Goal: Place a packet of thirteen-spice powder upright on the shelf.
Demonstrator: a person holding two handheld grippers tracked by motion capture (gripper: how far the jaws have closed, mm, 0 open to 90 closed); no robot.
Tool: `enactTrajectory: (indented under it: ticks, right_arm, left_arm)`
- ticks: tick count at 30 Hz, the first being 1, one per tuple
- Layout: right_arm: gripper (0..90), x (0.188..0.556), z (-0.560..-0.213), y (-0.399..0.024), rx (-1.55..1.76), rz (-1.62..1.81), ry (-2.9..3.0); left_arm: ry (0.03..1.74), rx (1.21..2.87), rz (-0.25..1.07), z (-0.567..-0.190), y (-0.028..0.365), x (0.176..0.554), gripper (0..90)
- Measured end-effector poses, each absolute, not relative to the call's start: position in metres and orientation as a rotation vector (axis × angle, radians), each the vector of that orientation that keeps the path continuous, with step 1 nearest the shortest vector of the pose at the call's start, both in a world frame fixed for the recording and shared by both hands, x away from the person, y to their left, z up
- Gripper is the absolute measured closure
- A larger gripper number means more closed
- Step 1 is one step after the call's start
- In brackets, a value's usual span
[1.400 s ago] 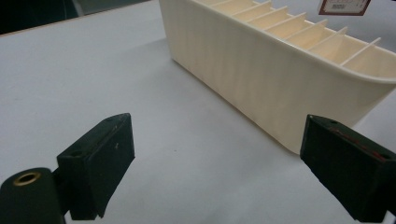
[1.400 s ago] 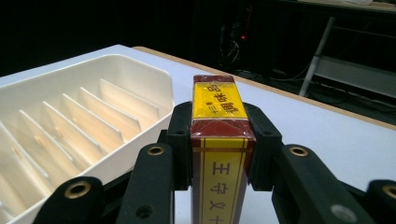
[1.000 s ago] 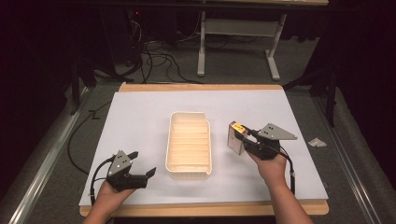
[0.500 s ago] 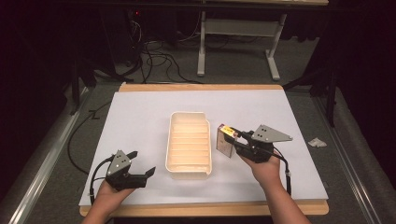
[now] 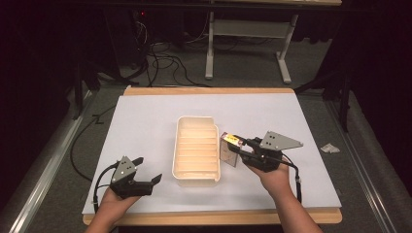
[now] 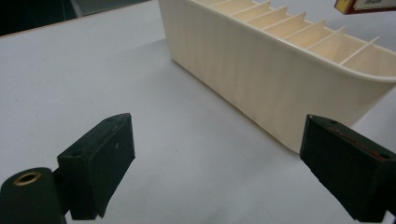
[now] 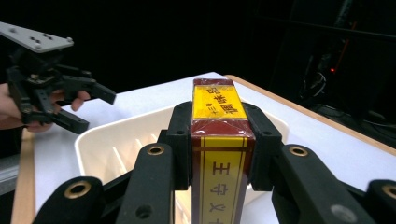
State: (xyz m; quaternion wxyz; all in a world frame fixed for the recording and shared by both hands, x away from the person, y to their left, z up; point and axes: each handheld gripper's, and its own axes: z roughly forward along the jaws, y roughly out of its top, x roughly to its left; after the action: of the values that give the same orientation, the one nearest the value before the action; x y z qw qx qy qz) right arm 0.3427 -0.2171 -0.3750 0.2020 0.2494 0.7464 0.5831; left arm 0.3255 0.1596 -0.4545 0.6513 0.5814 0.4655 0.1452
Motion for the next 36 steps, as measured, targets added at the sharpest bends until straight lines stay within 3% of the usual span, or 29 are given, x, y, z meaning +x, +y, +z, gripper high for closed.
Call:
enactTrajectory:
  ticks: [19,36]
  right_arm:
    - [69.0,0.339,-0.369,-0.197,0.575,1.734,2.14]
    - [68.8,0.384,-0.365,-0.219,0.4,1.785,2.303]
  left_arm:
    - [1.056,1.323,0.331,-0.455,0.159,0.325,10.7]
    - [1.06,1.325,0.332,-0.455,0.159,0.325,11.0]
